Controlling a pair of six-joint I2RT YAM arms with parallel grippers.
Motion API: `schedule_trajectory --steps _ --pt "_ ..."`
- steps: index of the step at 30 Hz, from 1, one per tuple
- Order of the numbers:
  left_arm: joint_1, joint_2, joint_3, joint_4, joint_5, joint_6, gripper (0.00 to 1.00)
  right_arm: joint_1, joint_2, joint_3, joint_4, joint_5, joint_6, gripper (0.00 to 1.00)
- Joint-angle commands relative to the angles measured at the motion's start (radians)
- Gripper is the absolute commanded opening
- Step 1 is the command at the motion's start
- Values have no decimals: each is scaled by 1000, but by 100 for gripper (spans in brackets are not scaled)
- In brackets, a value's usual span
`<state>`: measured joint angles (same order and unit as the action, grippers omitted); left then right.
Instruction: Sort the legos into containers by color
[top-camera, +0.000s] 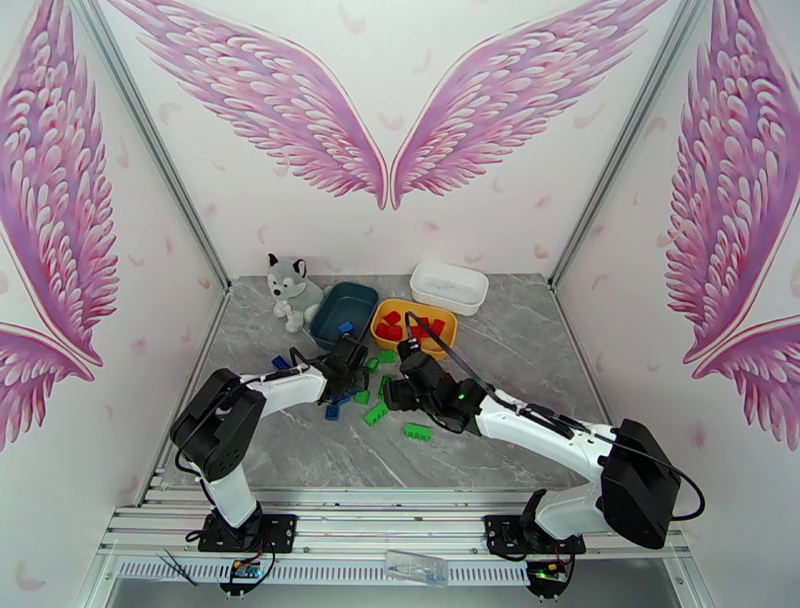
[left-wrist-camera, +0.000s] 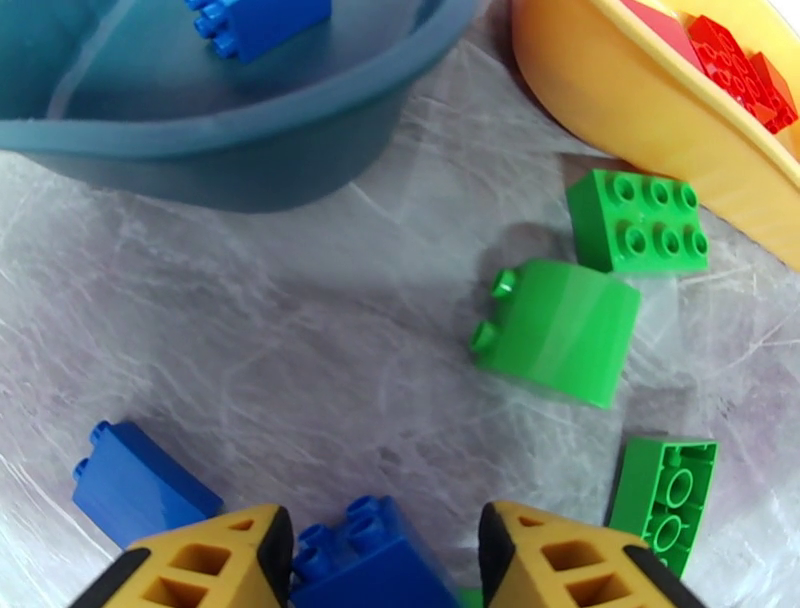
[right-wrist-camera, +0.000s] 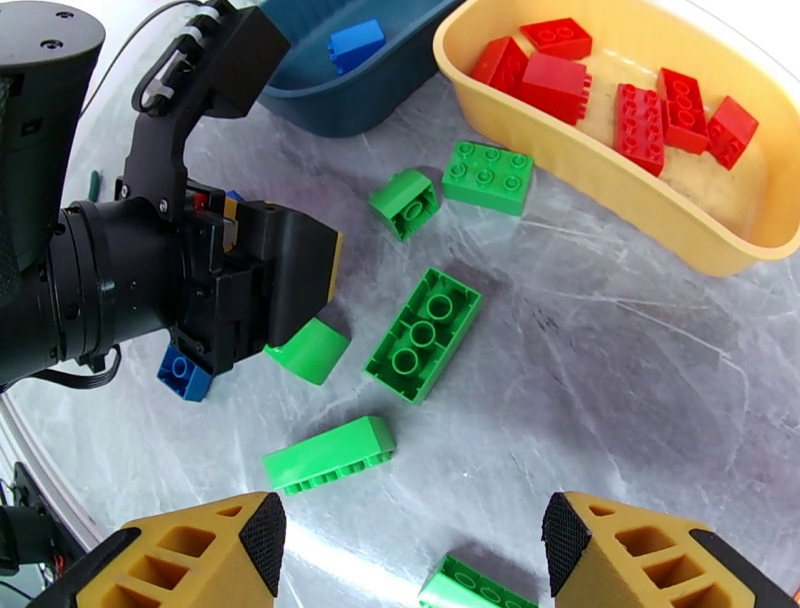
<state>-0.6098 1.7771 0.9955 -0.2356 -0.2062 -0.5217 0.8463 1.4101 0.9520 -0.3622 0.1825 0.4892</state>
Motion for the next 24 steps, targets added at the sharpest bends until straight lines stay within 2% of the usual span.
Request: schedule_trajectory --steps 1,8,17,22,24 --pt "-5 -7 5 -24 -18 19 52 -7 -23 13 -4 -8 -2 74" --pt "-4 -28 -12 -32 -34 37 46 -8 -22 13 -3 -6 -2 74" --pt "-5 -109 -25 -47 -57 66 43 -8 -23 13 -4 -3 -1 74" --pt "-1 -158 -22 -59 -58 75 44 -8 -21 13 -4 0 -2 74" --pt "-1 -163 -17 -66 -58 79 51 -8 -21 13 -4 0 -2 74"
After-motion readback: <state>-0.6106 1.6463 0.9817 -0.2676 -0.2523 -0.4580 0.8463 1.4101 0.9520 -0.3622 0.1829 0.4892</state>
